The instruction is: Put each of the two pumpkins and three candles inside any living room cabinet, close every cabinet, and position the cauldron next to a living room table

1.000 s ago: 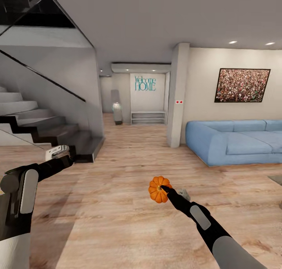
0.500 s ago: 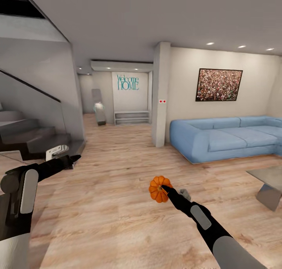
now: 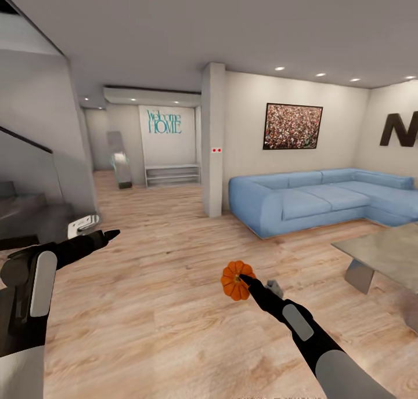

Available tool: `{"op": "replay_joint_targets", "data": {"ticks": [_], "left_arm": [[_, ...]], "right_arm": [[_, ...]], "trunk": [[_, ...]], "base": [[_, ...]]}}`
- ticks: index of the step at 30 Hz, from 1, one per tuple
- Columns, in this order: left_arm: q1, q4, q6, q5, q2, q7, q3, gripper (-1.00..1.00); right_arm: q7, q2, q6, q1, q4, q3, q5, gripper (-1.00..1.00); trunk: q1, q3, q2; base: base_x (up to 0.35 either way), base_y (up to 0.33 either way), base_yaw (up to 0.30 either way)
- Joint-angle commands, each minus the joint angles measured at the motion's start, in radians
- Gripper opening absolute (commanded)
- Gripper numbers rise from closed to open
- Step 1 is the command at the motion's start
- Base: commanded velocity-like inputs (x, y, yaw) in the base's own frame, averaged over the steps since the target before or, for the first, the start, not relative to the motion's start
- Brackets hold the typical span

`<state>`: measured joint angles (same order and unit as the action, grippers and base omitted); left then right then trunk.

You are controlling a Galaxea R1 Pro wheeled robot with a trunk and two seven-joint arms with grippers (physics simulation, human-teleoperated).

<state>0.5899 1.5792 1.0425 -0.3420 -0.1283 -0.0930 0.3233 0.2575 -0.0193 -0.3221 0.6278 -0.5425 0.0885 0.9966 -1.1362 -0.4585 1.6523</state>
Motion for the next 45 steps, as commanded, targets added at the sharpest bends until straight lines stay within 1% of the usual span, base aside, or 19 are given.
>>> {"op": "replay_joint_targets", "data": {"ticks": [1,8,25,34,45], "left_arm": [[0.001,0.001,0.005,0.008,0.0,-0.01,0.002,1.0],[0.001,0.001,0.005,0.008,0.0,-0.01,0.002,1.0],[0.001,0.001,0.005,0.008,0.001,-0.008,0.001,1.0],[0.001,0.001,0.005,0.008,0.001,-0.008,0.0,1.0],[0.001,0.001,0.005,0.008,0.001,-0.008,0.0,1.0]], "right_arm": [[0.0,-0.001,-0.002,0.001,-0.001,0.004,0.01,-1.0],[-0.001,-0.001,-0.002,0.001,-0.001,0.001,0.011,-1.0],[-0.003,0.0,-0.002,0.001,0.0,0.001,0.012,-1.0],[-0.003,0.001,-0.002,0.001,0.001,0.0,0.013,-1.0],[-0.003,0.002,-0.002,0.001,0.001,0.001,0.013,-1.0]], "trunk": [[0.0,-0.001,0.001],[0.0,-0.001,0.001],[0.0,-0.008,0.001],[0.0,-0.012,0.001],[0.0,-0.017,0.001]], "base": [[0.0,0.0,-0.276],[0.089,0.0,-0.276],[0.313,-0.025,-0.274],[0.11,-0.009,-0.274],[0.3,0.022,-0.274]]}}
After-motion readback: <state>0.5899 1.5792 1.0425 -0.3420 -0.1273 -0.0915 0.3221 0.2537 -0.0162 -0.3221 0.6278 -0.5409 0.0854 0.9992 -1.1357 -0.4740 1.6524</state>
